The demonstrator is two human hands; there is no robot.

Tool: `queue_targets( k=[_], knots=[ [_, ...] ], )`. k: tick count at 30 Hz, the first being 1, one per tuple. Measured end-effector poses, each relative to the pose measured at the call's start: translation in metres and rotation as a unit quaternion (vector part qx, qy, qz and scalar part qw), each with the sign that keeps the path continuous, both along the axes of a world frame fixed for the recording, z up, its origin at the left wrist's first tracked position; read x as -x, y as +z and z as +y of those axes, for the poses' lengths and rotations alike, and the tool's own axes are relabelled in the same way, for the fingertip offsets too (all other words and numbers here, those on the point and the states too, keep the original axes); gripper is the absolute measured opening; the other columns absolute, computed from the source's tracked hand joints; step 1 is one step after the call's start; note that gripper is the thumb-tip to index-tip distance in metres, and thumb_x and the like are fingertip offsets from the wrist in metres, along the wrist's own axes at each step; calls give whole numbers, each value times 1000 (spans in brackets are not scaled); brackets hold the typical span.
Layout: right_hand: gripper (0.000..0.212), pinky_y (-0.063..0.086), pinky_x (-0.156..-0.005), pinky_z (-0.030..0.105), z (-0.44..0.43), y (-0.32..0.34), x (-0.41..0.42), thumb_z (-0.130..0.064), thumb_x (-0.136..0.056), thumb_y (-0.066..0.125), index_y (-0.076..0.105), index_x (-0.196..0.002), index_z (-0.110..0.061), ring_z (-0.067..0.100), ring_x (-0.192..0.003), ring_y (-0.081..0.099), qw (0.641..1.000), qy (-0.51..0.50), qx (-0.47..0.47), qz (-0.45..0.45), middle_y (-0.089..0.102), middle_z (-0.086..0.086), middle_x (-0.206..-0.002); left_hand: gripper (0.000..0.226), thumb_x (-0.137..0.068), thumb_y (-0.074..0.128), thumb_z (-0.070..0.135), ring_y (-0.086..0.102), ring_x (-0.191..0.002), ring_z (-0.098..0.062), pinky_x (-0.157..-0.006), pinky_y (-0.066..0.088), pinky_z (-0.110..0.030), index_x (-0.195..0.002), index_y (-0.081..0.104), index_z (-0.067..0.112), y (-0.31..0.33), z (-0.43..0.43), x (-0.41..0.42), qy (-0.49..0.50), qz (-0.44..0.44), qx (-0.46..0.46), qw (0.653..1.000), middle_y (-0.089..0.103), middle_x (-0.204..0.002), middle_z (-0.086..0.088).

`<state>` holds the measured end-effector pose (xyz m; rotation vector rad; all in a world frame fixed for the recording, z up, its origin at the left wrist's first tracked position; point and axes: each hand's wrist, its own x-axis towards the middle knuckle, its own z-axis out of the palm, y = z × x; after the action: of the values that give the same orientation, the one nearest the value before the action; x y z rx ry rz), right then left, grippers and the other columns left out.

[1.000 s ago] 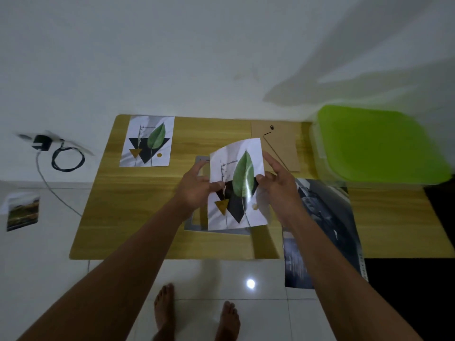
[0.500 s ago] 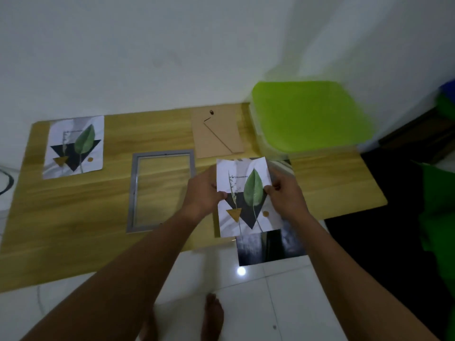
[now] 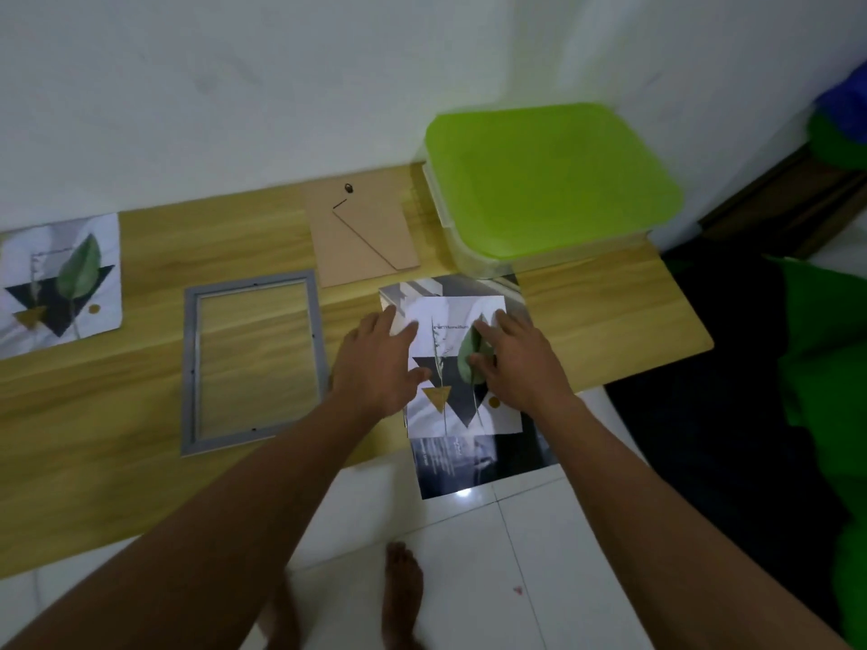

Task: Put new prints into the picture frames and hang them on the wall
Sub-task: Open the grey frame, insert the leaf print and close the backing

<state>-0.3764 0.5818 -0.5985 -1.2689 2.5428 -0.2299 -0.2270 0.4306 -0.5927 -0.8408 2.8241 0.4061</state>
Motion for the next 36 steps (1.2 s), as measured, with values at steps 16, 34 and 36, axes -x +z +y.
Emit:
queue_targets(
  k=[16,34,36],
  knots=[
    [56,26,-113,48,9,-7,7,-48,-98,50,40,-147,-23,25,-146,19,1000,-14,-6,-6,34,5,-155,79,-85,58,62,28,-144,-28,-112,31,-42,-147,37,18,11,2,2,-8,-3,-38,999,29,-157,-10],
    [55,42,-105,42,-91,57,-51,-38,-102,48,35,-150,-16,28,-138,38,996,66,18,-52,40,9,-152,66,-91,49,59,46,-128,-28,-101,44,-42,-142,45,18,40,-62,-84,104,96,-36,989,51,-142,-5],
    [52,42,-103,41,-124,64,-74,-31,-102,49,37,-150,-14,29,-136,41,993,102,23,-46,42,11,-150,65,-92,48,58,46,-129,-28,-102,43,-43,-143,45,17,47,-90,-116,144,98,-28,984,51,-142,-6]
  ],
)
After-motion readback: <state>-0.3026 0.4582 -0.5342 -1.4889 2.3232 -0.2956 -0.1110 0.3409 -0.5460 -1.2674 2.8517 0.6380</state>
